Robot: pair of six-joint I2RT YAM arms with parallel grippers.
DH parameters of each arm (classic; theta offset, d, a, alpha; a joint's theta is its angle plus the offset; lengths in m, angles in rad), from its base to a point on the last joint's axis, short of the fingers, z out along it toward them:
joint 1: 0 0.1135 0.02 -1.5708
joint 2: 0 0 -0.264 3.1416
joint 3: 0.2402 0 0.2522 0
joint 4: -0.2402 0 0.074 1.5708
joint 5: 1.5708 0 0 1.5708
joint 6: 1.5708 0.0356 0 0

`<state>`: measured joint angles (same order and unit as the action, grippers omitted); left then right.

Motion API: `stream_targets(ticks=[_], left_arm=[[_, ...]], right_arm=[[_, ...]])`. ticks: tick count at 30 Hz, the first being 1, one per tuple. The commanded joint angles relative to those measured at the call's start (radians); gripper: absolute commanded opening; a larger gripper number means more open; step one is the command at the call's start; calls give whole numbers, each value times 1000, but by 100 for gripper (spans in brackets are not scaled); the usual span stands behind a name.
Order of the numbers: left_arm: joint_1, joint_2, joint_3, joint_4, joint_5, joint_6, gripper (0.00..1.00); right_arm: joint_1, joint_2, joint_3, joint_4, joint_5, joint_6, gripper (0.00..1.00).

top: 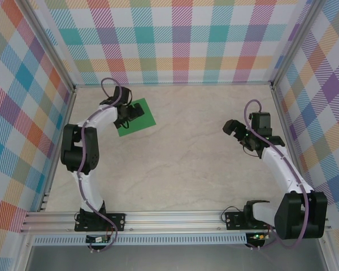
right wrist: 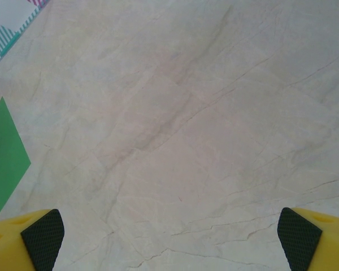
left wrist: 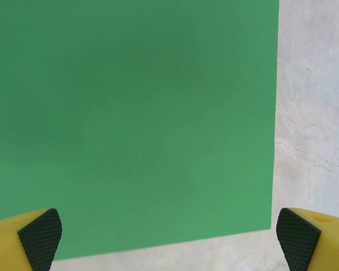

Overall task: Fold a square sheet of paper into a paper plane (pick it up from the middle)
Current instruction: Move the square sheet of paper to the center of the table.

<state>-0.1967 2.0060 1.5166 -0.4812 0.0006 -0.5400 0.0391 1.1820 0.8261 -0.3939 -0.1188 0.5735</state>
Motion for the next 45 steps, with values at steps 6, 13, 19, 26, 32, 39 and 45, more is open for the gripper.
stream_targets(ticks=[6,13,19,26,32,39,45], left_arm=[[-26,148,152,-120,31,-46,99],[-55,201,153,-188,59,-70,96],[-123,201,85,-170,155,-91,94],[-254,111,-81,-73,226,-181,93],[-390,37,-254,40,261,-269,93],[-425,-81,-238,39,334,-251,95],[-324,-229,-196,8,384,-219,98]], right_arm=[[-2,-2,19,-34,-50,43,100],[-2,9,21,-41,-48,52,100],[-2,7,27,-65,-43,63,100],[-2,2,21,-87,-51,91,100],[-1,11,18,-108,-61,111,100],[79,52,40,-109,-76,102,100],[324,193,138,-71,20,120,100]])
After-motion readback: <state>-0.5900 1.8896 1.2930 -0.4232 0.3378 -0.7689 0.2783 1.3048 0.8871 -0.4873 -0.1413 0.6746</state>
